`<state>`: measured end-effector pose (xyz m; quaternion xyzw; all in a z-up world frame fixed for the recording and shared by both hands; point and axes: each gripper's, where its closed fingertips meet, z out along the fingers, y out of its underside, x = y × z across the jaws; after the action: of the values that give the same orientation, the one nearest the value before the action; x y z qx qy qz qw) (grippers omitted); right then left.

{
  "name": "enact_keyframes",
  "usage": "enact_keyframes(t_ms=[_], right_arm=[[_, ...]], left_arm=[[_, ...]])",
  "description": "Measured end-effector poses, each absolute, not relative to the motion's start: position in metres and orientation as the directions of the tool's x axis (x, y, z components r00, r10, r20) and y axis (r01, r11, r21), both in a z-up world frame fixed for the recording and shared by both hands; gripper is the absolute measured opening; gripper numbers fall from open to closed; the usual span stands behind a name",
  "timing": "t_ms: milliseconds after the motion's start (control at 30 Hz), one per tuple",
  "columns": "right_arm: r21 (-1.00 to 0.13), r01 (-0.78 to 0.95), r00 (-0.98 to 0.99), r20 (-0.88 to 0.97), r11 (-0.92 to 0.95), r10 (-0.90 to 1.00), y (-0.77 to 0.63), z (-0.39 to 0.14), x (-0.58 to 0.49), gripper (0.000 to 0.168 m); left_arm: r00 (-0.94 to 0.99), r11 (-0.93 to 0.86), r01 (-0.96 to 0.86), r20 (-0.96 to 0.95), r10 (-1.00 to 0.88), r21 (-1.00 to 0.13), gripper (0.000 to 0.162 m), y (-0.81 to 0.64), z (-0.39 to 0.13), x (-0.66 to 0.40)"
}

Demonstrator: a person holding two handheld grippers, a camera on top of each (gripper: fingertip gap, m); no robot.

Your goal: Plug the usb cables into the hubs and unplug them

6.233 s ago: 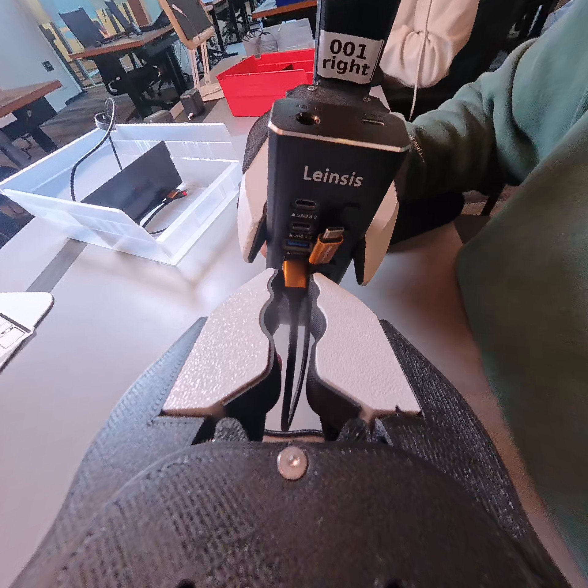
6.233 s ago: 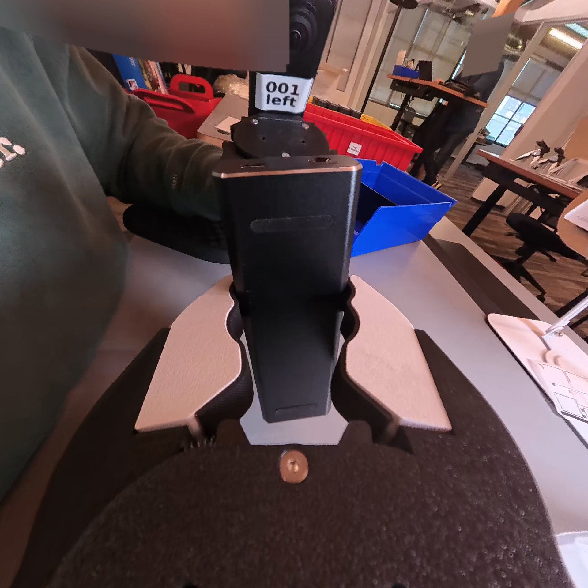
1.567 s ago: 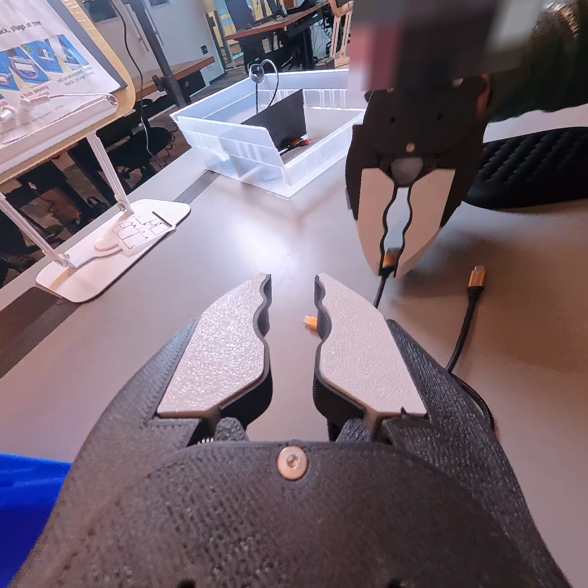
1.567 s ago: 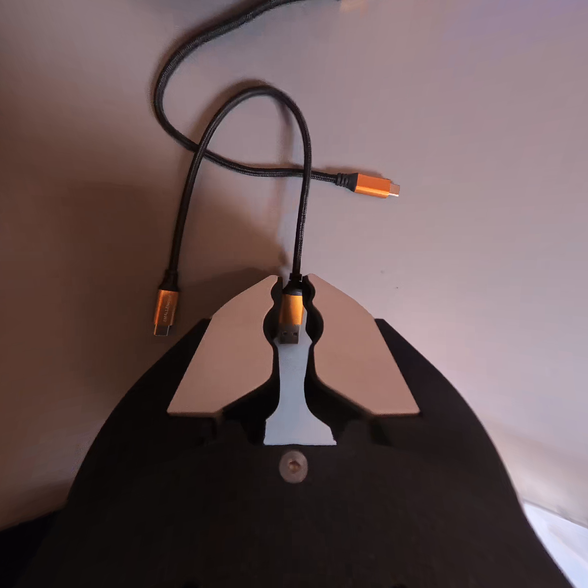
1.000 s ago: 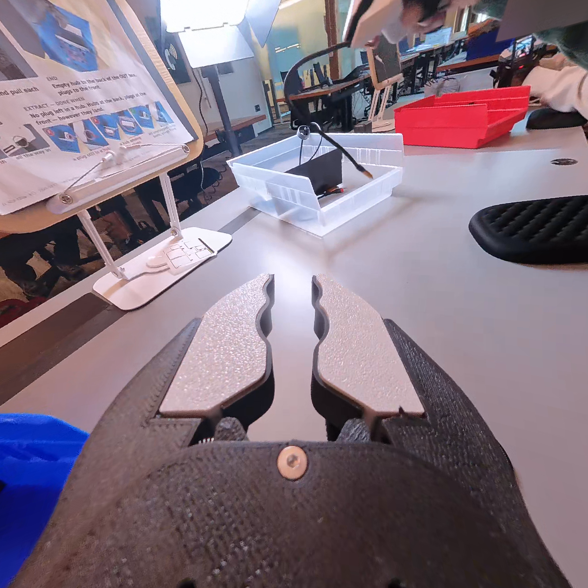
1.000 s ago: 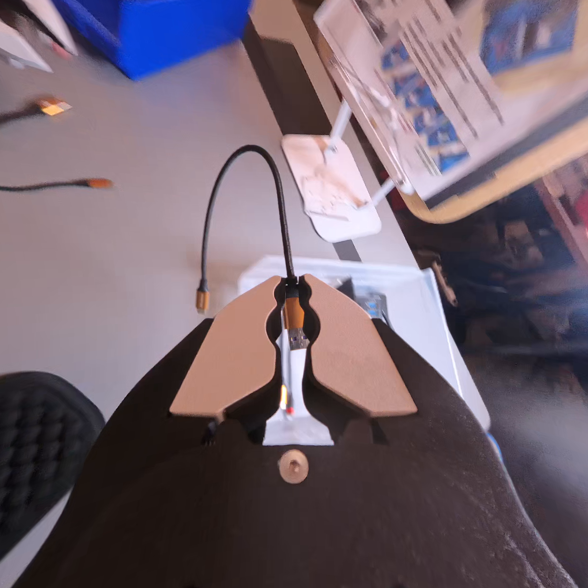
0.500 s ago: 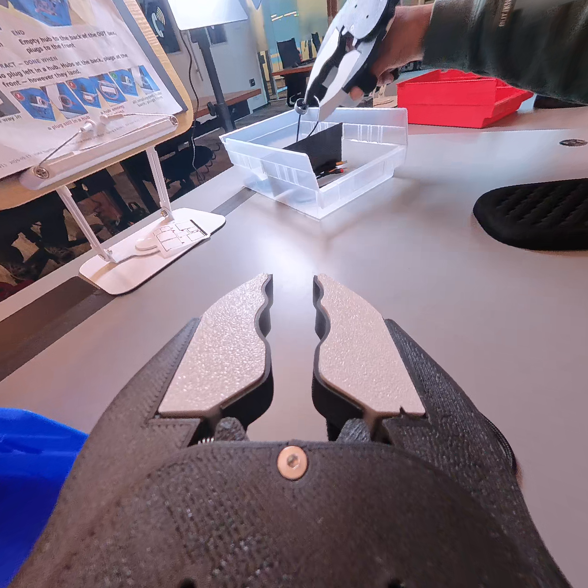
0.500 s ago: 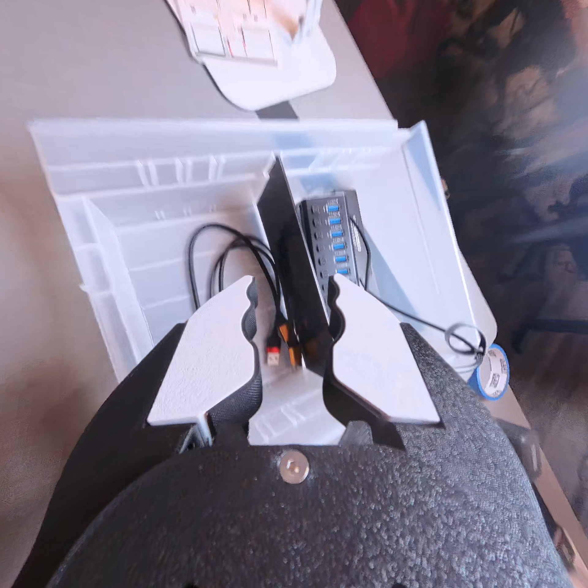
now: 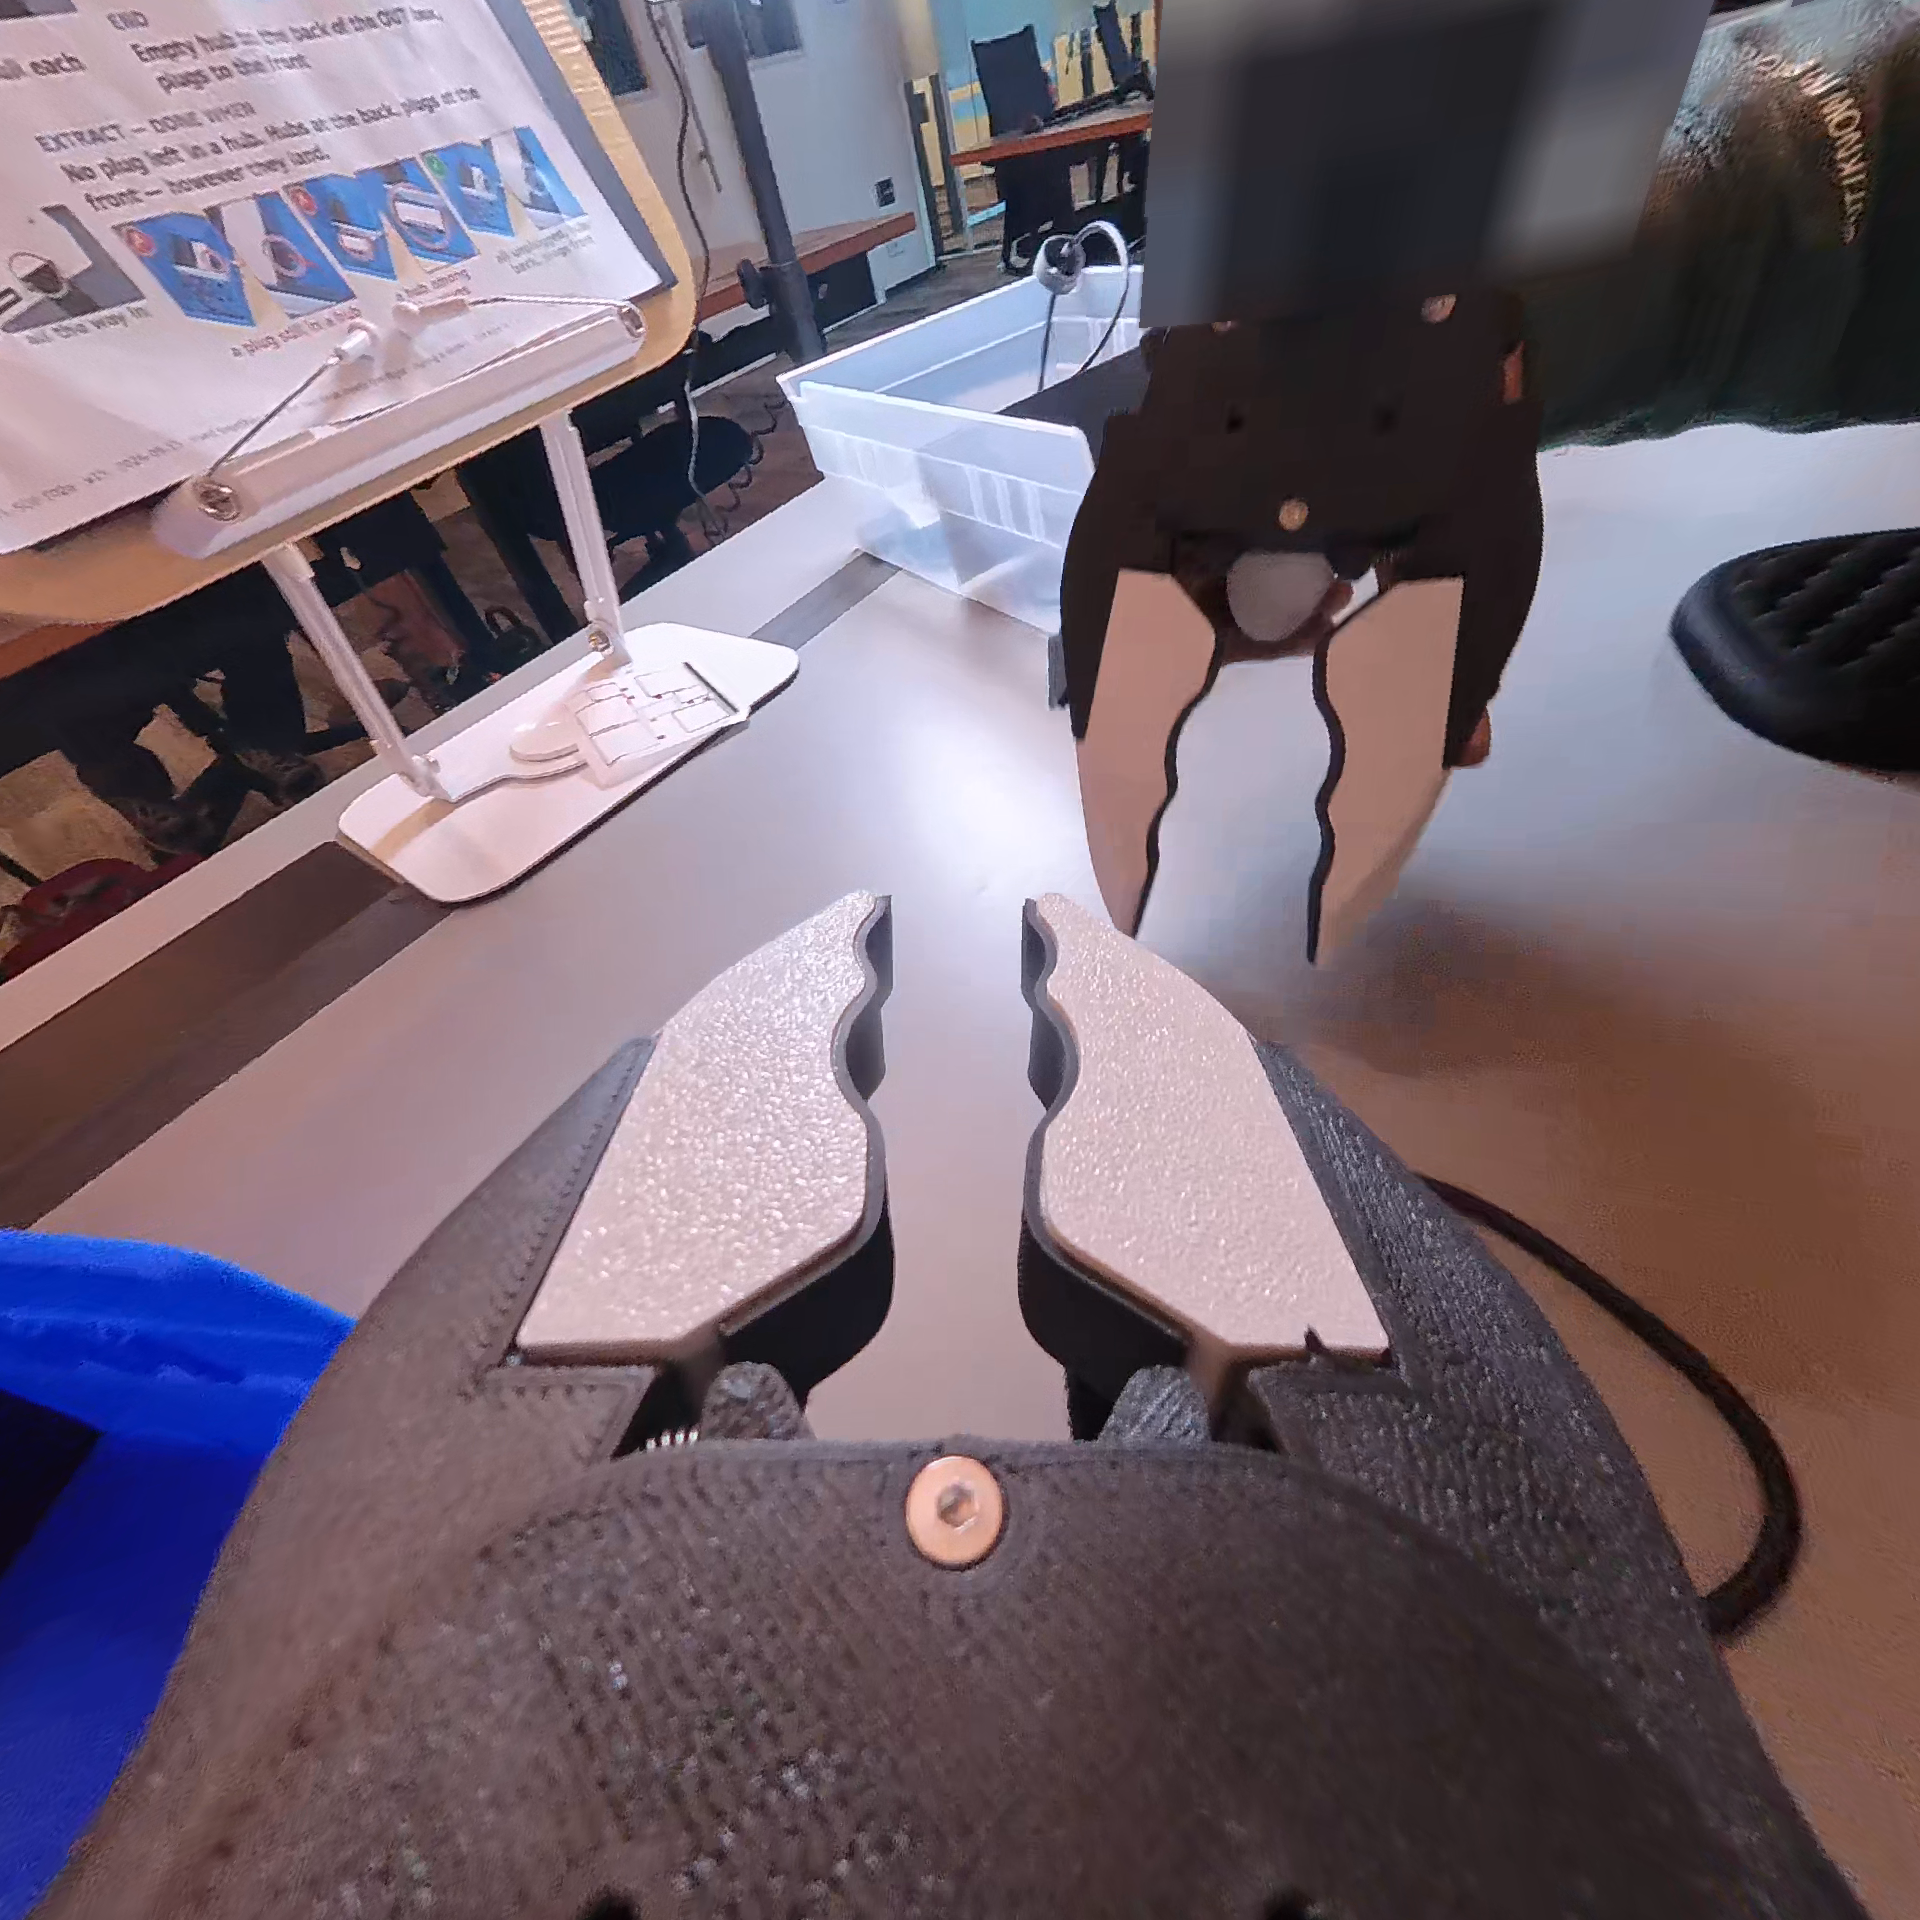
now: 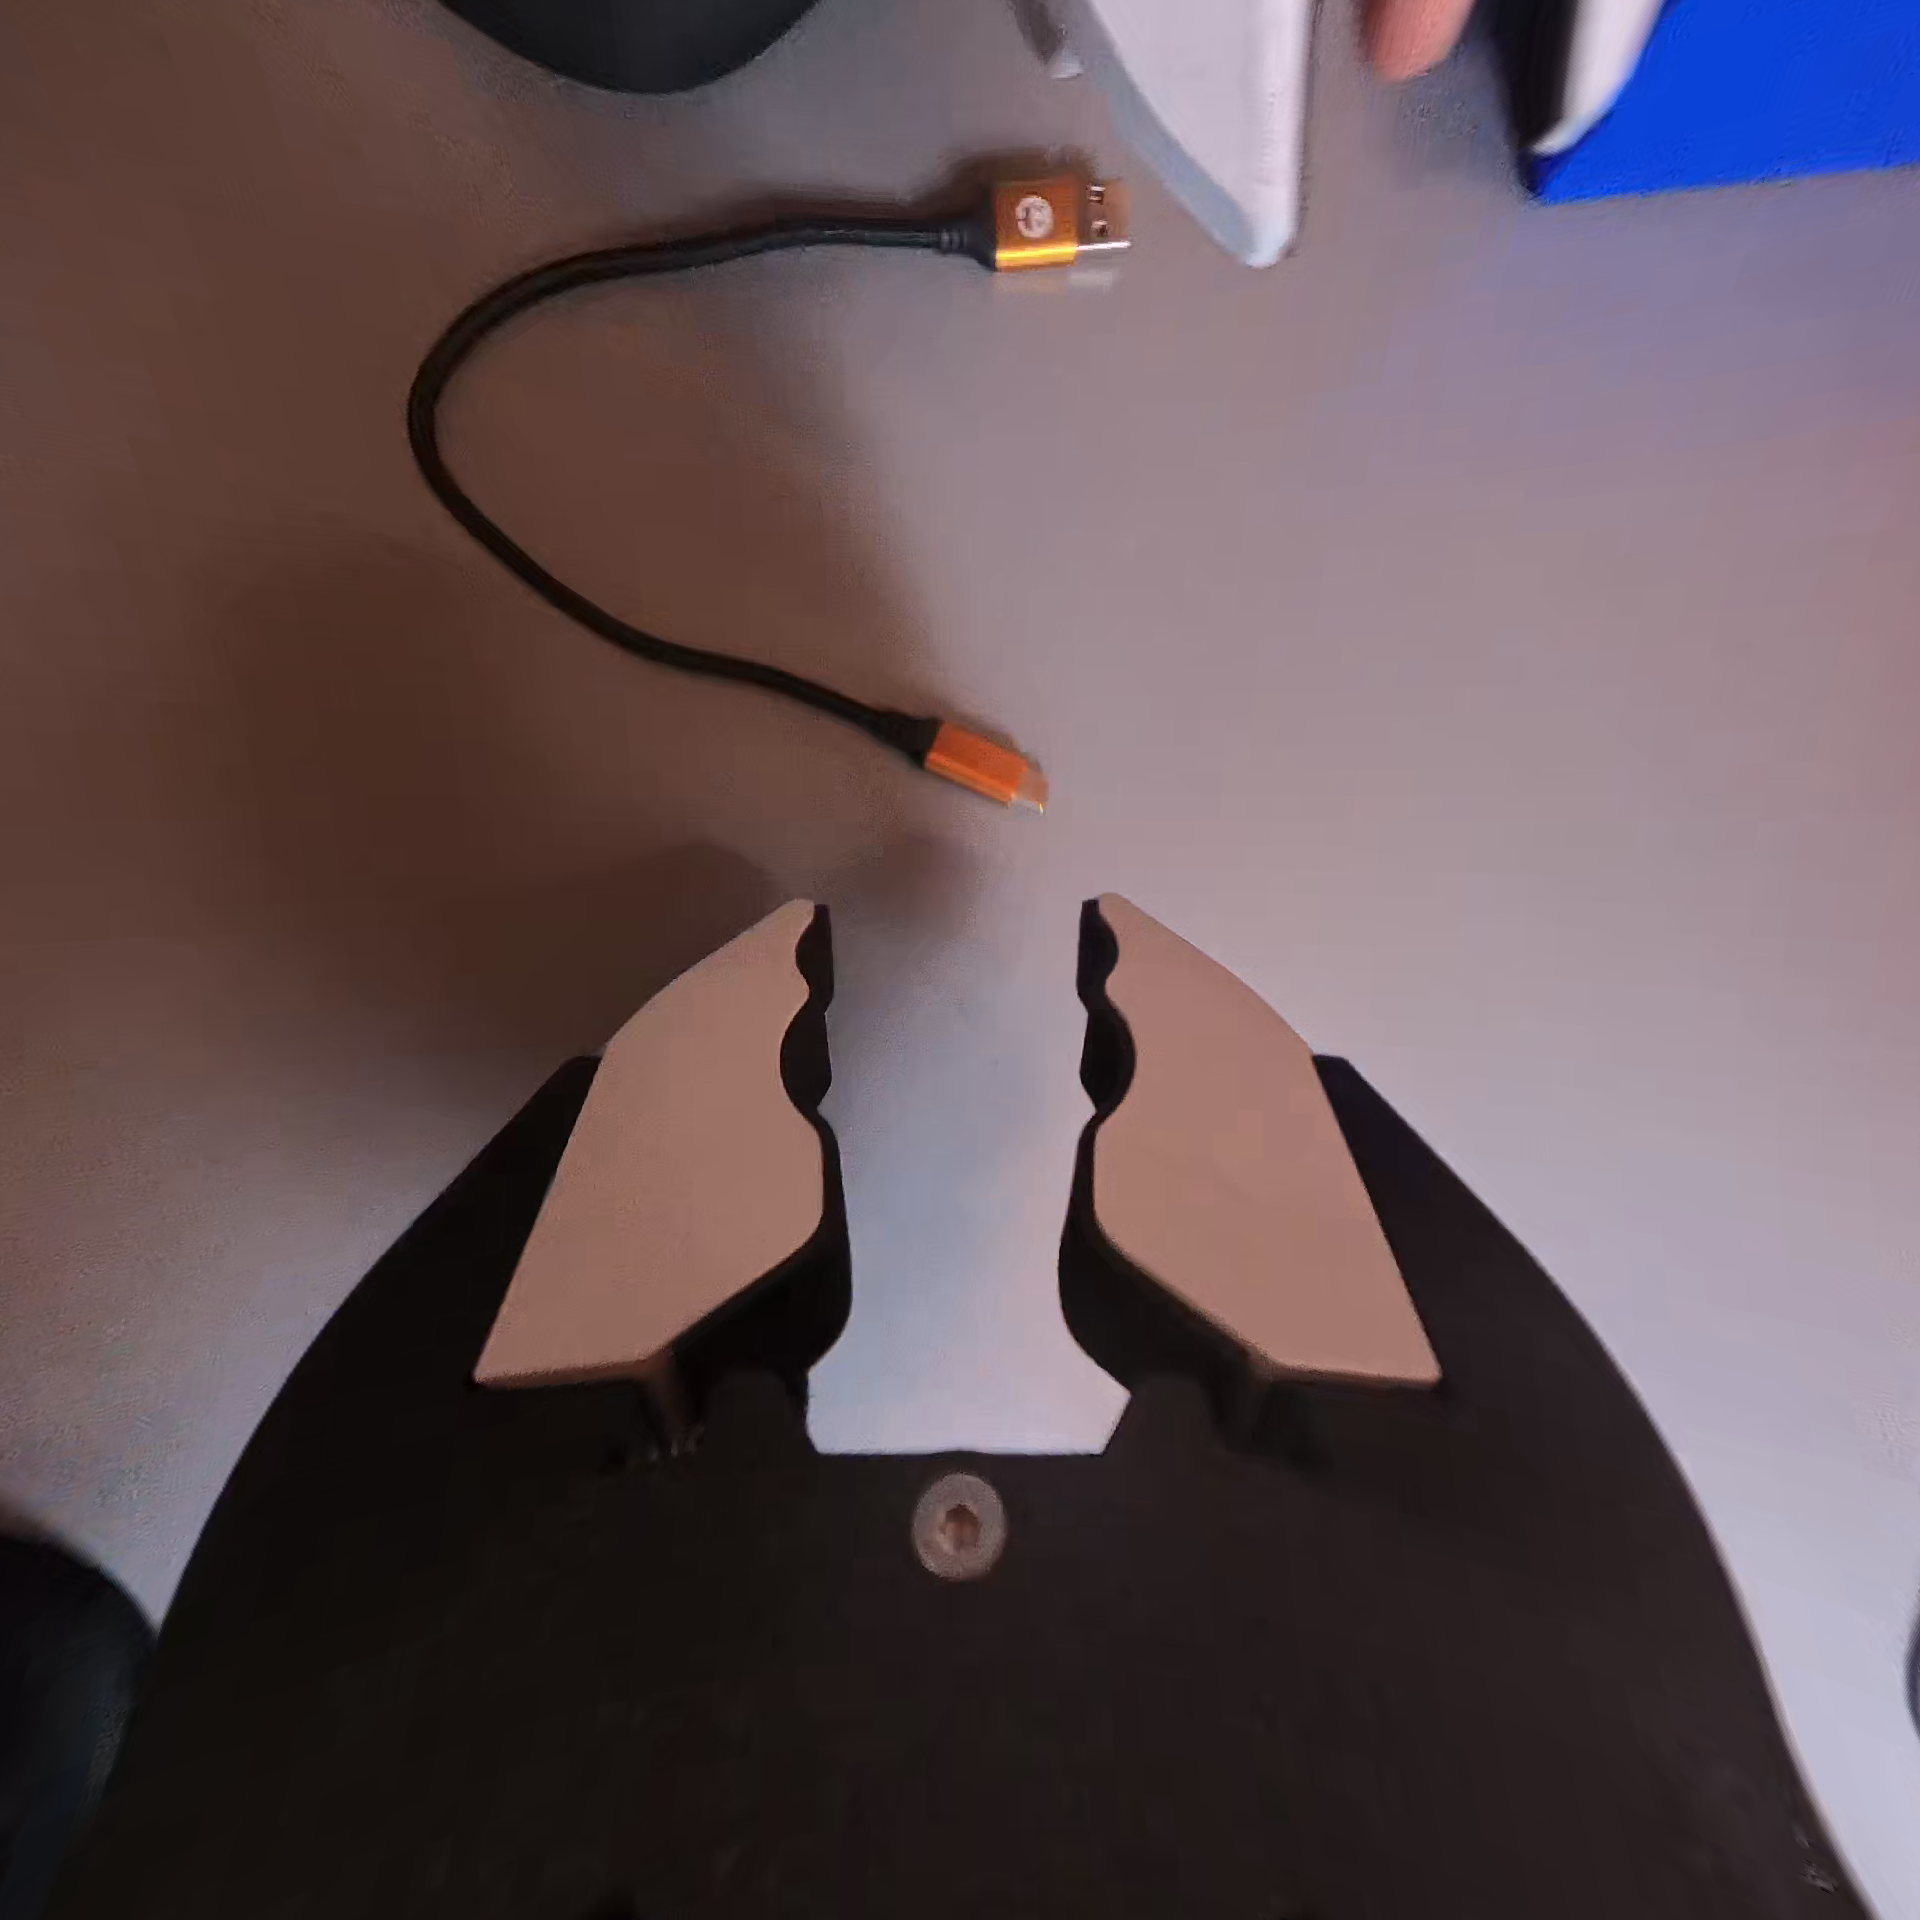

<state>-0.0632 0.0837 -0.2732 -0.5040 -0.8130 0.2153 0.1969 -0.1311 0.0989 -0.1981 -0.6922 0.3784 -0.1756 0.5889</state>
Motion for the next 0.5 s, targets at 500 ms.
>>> enact_keyframes(t_ms=[500], right_arm=[[-0.520,0.736,-0.534,-0.052,0.433,0.844,0.060,-0.295,-0.079,0.023]], left_arm=[[0.697,-0.001,-0.418,-0.320,-0.642,-0.908,0.023,0.112,-0.195,-0.161]])
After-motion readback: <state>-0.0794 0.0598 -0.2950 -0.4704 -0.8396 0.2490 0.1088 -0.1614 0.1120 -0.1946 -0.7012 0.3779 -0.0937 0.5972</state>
